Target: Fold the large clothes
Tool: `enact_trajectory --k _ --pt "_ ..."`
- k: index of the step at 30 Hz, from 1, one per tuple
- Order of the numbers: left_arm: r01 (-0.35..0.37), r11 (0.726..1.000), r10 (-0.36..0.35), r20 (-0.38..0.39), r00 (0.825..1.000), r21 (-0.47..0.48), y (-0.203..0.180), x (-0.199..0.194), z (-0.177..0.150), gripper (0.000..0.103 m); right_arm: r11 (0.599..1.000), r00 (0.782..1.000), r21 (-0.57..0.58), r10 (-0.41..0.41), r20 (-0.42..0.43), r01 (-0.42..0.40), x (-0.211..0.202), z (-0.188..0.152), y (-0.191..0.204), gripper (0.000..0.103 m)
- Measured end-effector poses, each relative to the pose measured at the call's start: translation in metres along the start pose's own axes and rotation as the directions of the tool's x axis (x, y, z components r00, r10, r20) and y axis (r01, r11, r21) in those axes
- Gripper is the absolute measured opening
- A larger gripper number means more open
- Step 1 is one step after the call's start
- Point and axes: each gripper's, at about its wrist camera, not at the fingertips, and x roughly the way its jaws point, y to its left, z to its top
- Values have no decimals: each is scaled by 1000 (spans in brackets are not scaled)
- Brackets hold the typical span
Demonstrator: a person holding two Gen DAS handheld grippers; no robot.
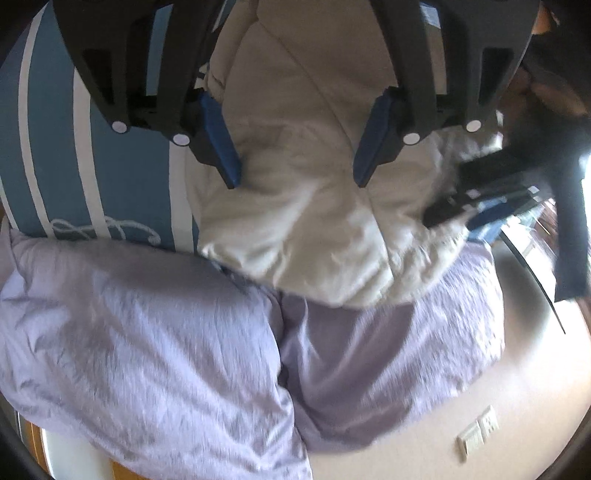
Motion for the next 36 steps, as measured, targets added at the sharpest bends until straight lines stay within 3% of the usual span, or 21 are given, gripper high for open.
enact_trajectory --k 9,16,23,30,36 --pt "-29 998 28 19 999 53 -12 -3 -8 89 996 999 90 7 -39 -3 20 -30 -10 63" --pt "-32 999 33 43 999 -5 -6 -31 -19 92 993 999 114 2 -48 4 16 -34 -12 64" --pt "-22 998 25 50 998 -63 8 -63 -35 96 994 997 75 -77 -18 79 -11 -34 2 81" --pt "5 992 -1 34 999 -124 21 -87 -57 97 995 996 51 -89 7 88 -44 -44 20 96" --pt "30 988 -24 39 999 -152 26 -113 -78 98 994 994 28 -106 6 106 -77 -59 38 101"
